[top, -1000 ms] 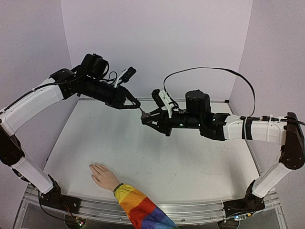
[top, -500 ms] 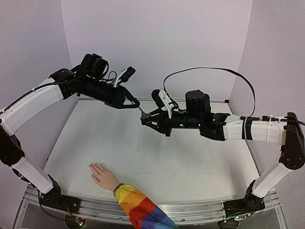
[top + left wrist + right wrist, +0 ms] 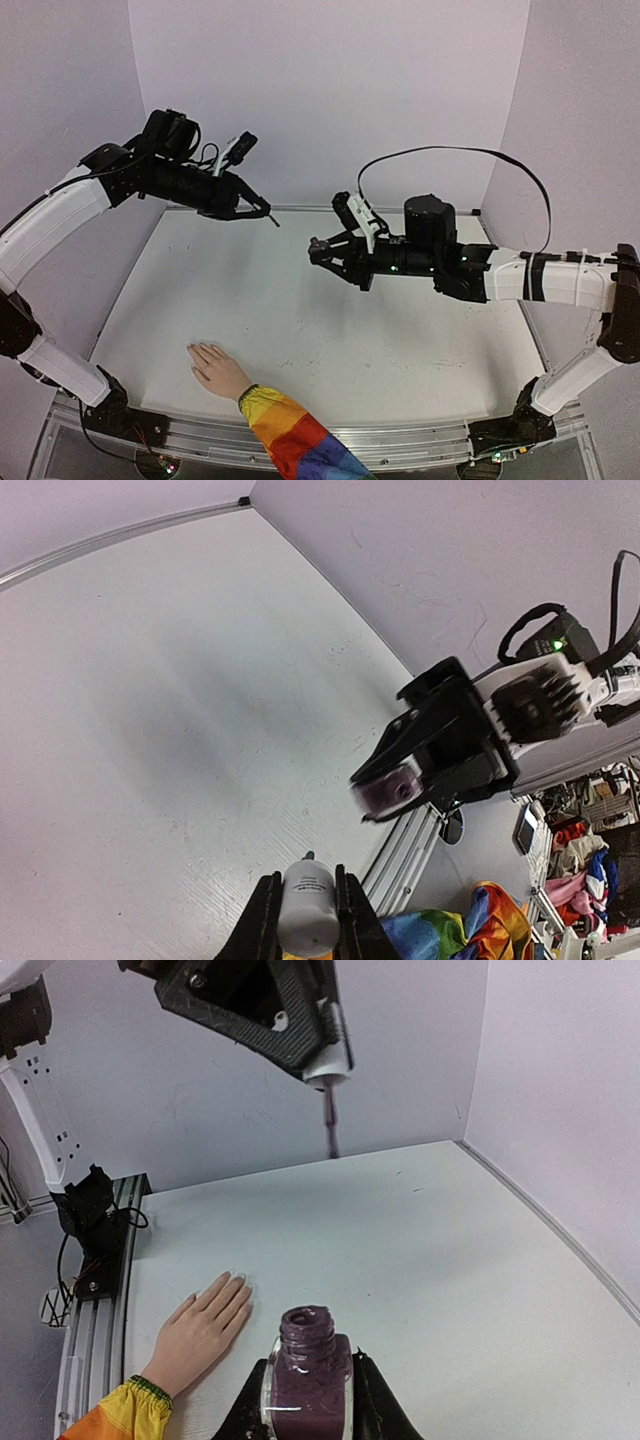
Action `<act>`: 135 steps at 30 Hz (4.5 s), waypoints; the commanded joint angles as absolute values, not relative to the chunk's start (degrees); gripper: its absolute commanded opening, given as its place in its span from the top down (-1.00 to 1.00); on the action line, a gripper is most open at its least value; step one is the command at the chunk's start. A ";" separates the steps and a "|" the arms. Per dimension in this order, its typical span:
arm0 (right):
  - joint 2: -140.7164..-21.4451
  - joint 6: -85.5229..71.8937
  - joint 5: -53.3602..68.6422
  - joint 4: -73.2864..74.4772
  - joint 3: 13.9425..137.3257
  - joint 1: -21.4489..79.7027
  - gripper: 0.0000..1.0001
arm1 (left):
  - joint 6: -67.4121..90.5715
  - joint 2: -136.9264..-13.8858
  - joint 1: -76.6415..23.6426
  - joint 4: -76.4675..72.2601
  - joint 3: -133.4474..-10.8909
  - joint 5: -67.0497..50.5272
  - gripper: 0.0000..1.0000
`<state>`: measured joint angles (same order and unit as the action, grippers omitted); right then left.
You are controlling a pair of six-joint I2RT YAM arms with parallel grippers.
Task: Paint the nails
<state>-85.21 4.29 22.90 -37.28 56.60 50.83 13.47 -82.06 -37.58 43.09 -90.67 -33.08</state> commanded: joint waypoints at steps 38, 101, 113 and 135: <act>-78.48 10.99 18.38 -26.94 59.88 33.90 1.00 | 9.66 -82.18 -17.15 50.41 -55.95 -20.43 1.00; -79.45 10.20 21.53 -26.18 59.06 32.43 1.00 | 16.35 -86.84 -16.70 45.97 -50.80 -18.02 1.00; -79.58 10.11 21.75 -26.19 58.71 32.43 1.00 | 16.26 -87.01 -16.70 45.61 -50.75 -18.08 1.00; -79.38 9.93 21.82 -26.19 58.71 32.45 1.00 | 16.44 -88.20 -16.70 45.69 -50.84 -17.91 1.00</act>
<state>-79.88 10.61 20.38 -23.97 57.28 32.75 16.51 -87.96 -16.93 46.41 -50.81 -18.70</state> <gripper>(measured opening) 0.218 0.148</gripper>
